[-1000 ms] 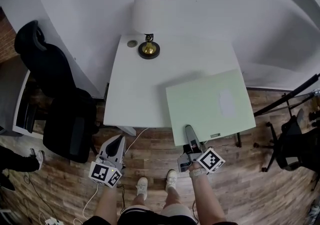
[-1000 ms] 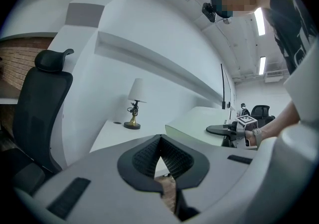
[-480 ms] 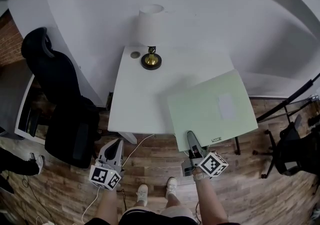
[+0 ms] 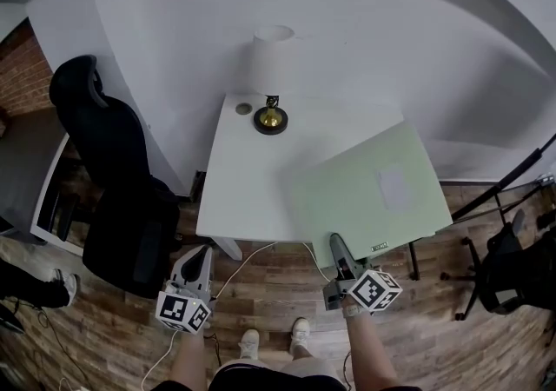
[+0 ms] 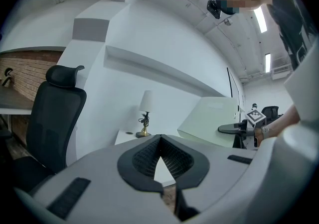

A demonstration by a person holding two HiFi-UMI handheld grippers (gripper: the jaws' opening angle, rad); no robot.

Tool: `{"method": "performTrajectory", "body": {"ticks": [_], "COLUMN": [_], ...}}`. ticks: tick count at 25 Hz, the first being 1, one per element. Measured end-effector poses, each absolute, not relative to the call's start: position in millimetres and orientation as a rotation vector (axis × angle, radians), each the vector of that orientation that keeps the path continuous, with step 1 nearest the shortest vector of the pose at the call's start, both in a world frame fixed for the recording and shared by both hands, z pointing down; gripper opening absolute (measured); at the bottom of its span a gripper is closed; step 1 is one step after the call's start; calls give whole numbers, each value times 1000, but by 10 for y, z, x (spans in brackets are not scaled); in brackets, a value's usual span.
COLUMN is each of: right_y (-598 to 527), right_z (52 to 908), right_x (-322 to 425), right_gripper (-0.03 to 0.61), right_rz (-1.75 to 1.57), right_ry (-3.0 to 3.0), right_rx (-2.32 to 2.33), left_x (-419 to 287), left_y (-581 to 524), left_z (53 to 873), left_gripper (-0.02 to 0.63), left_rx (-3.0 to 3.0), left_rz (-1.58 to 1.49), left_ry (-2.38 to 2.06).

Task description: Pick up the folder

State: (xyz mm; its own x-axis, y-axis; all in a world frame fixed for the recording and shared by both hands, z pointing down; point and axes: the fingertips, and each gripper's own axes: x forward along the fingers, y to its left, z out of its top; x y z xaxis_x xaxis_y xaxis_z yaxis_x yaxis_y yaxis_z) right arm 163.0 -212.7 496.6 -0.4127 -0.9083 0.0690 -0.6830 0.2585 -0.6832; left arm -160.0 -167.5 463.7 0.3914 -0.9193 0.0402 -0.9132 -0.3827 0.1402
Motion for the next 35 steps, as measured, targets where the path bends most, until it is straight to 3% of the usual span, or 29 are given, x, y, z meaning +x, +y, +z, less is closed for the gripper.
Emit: {"method": "performTrajectory", "body": {"ticks": [35], "right_y": [-2072], "right_z": [4517], "right_x": [1755], "right_gripper": [273], "right_rz": [-698], "right_ry": [2353], "right_rx": [-1586], "left_x": [-1848], "left_y": [-1647], "left_z": [4166], "left_gripper": [12], "left_rx": [2532], "left_rz": [-158], "left_ry": [-1778]}}
